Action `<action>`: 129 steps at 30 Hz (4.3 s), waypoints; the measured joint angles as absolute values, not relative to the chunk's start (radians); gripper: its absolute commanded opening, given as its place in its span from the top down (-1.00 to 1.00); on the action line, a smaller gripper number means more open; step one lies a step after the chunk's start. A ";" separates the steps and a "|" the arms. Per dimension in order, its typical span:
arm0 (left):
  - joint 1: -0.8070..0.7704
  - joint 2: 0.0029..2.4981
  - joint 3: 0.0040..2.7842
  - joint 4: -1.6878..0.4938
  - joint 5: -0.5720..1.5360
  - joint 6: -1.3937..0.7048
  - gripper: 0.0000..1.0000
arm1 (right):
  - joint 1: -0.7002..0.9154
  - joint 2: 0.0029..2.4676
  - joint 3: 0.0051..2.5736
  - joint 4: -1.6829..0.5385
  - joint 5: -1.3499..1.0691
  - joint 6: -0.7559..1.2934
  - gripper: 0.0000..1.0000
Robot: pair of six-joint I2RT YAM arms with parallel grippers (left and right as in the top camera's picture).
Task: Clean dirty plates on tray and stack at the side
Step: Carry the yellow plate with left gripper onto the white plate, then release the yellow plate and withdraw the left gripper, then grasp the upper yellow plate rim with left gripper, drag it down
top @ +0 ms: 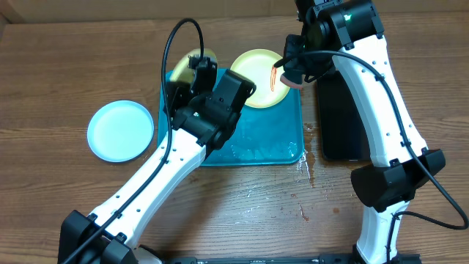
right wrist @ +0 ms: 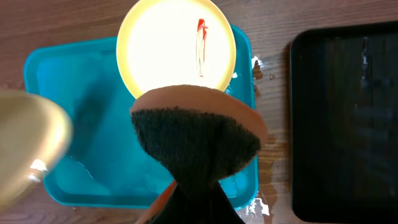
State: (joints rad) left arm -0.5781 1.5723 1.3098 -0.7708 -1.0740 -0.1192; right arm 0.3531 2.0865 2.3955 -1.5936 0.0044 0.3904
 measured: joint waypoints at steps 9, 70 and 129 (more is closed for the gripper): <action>-0.382 1.572 1.312 -0.978 -0.443 -0.255 0.91 | 0.353 2.086 2.395 -1.609 0.004 0.389 0.93; 0.312 1.569 1.319 -0.823 0.254 -0.184 -0.54 | 0.353 2.086 2.395 -1.616 0.003 0.389 0.92; -0.179 2.394 2.073 -1.250 0.089 -0.321 0.91 | 0.354 2.086 2.383 -1.632 -0.025 0.354 0.92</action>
